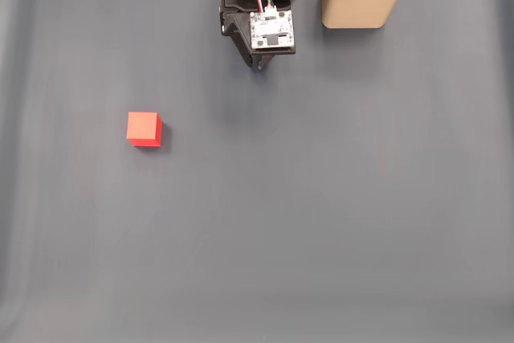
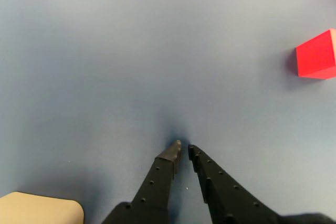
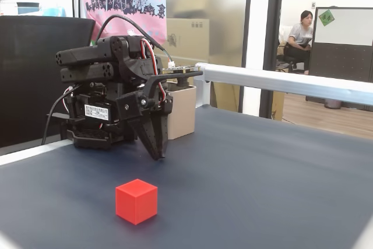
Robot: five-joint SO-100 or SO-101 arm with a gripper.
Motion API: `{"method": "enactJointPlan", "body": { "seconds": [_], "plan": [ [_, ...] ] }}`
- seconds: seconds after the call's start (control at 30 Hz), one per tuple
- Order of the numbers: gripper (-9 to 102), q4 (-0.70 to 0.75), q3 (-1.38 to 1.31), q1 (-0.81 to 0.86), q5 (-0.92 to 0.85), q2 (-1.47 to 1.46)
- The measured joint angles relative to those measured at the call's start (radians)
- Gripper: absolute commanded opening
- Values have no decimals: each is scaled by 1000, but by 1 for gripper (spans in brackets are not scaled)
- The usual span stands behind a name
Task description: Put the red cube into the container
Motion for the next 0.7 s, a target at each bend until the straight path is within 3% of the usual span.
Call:
{"method": "enactJointPlan", "body": {
  "seconds": [0.57,0.7],
  "plan": [
    [0,0,0,-6,-26,0],
    [0,-130,0,-5,-41,0]
  ]
}}
